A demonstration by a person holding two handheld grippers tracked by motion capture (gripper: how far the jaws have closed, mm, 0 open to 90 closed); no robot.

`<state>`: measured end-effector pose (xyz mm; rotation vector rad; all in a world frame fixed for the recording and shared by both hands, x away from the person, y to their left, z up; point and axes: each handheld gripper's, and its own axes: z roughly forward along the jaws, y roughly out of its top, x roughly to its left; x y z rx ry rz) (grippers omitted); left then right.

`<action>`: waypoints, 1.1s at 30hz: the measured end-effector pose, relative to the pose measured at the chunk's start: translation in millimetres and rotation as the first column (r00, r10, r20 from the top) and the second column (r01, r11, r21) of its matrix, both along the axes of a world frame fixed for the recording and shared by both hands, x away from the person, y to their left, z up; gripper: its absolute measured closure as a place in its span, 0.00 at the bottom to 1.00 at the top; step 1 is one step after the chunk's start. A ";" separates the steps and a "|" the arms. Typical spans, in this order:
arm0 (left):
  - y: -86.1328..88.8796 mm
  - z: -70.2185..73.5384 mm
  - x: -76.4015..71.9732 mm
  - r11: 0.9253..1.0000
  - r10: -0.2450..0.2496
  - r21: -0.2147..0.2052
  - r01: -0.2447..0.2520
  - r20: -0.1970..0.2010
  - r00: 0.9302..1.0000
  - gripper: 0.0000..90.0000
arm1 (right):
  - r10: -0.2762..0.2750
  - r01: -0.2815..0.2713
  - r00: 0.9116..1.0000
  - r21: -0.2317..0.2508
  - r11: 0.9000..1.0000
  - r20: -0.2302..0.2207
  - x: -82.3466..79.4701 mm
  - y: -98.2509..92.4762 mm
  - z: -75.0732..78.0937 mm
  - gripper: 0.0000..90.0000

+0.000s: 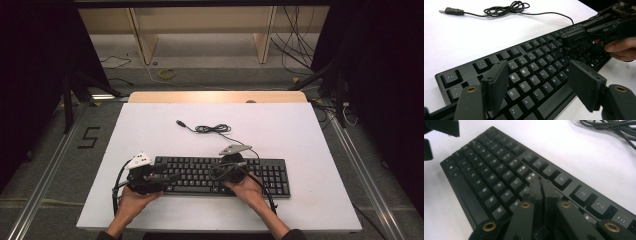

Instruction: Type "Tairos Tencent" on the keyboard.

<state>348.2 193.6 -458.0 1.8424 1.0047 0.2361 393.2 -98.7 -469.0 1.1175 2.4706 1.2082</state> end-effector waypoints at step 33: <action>5.1 -3.1 -3.0 1.000 0.018 0.005 -0.018 0.002 1.000 0.36 | 0.000 -0.001 1.000 -0.040 0.999 -0.019 0.4 5.9 -8.6 1.00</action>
